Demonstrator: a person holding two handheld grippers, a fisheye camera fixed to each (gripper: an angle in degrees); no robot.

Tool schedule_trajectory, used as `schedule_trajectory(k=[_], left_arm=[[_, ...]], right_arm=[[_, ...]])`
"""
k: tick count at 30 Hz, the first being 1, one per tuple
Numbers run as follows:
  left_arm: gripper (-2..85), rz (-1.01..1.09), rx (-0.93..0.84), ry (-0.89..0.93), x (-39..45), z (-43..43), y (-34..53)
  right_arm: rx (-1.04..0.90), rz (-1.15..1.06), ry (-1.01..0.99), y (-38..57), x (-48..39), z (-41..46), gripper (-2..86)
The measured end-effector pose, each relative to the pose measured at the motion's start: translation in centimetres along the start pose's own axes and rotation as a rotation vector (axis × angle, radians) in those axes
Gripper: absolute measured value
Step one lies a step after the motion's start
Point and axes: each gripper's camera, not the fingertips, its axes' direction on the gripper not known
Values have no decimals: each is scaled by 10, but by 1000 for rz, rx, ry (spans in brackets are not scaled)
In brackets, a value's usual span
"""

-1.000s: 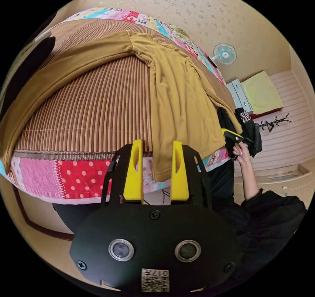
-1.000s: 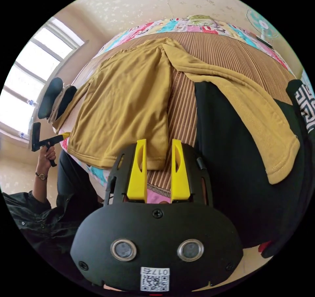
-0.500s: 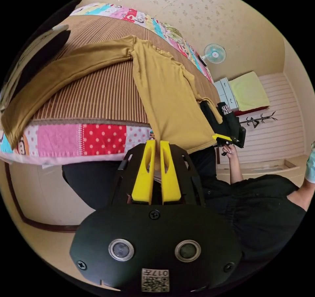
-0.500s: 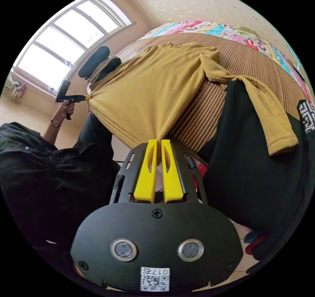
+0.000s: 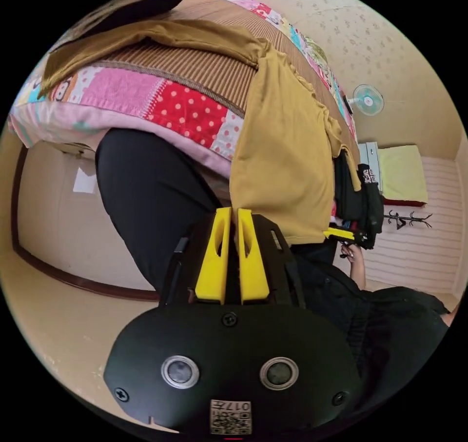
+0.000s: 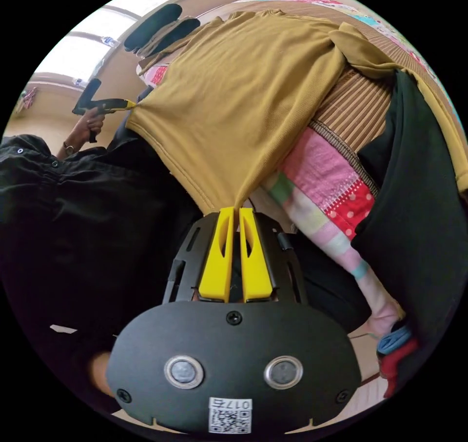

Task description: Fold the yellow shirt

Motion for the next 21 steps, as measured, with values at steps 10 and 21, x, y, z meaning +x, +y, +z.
schedule_trajectory(k=[10, 21], left_arm=[[99, -442, 540, 117, -194, -80, -35], [129, -859, 733, 216, -327, -43, -1]], right_arm=[[39, -101, 174, -40, -24, -44, 14], [0, -61, 193, -20, -52, -30, 9]])
